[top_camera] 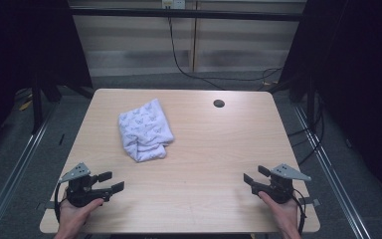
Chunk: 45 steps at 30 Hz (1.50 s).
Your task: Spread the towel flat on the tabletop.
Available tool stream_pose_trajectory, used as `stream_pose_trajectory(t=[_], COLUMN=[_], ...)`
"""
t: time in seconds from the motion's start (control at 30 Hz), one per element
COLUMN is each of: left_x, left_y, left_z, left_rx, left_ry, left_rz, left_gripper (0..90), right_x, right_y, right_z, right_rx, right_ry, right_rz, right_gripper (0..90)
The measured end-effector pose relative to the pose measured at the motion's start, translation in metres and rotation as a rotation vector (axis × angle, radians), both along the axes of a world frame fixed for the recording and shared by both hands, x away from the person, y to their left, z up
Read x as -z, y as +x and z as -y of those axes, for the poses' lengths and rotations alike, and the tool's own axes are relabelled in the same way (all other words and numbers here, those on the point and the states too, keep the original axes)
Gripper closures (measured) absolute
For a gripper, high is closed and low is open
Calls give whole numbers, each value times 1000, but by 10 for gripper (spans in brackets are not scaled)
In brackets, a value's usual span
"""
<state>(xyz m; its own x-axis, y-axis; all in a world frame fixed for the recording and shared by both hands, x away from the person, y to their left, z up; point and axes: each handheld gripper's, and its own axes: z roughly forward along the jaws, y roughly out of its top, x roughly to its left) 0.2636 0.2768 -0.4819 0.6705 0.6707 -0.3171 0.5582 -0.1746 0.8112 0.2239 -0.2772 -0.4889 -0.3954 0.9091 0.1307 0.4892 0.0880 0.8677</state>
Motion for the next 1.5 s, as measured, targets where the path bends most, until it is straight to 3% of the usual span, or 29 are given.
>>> stream_pose_trajectory(t=[0.17,0.37,0.43,0.47,0.53,0.7,0.8,0.83,1.07,1.17,1.23,1.3,1.47,1.5], left_x=[2,2,0,-6,-8,-17,-20,-23,-28,-27,-27,-27,-27,-29], left_y=[5,7,9,9,10,20,31,38,60,72,80,89,108,115], left_z=[2,3,5,9,11,14,13,13,11,11,11,11,13,13], left_rx=[-5,-6,16,24,23,13,-5,-18,-30,-23,-28,-30,-53,-71], left_ry=[16,22,22,50,35,93,91,75,60,85,72,102,110,90], left_rz=[-11,-9,-7,22,24,36,14,30,35,34,24,15,2,5], left_gripper=[305,327,361,353,351,355,345,344,341,340,347,344,288,289], right_x=[2,1,-1,-1,-1,-1,-1,-2,-5,-6,-6,-6,-5,-5], right_y=[-4,-5,-6,-6,-6,-5,-5,-5,-6,-7,-6,-5,-4,-4], right_z=[0,-1,-2,-2,-1,-5,-7,-8,-14,-16,-17,-18,-22,-22], right_rx=[-22,-53,-43,-50,-50,-78,-89,-101,-125,-146,-156,-168,-188,-191], right_ry=[21,37,31,43,51,56,50,53,41,41,47,46,38,36], right_rz=[-39,-51,-41,-42,-44,-55,-64,-62,-65,-59,-58,-56,-67,-70], right_gripper=[327,328,328,328,328,327,317,317,317,309,298,286,277,278])
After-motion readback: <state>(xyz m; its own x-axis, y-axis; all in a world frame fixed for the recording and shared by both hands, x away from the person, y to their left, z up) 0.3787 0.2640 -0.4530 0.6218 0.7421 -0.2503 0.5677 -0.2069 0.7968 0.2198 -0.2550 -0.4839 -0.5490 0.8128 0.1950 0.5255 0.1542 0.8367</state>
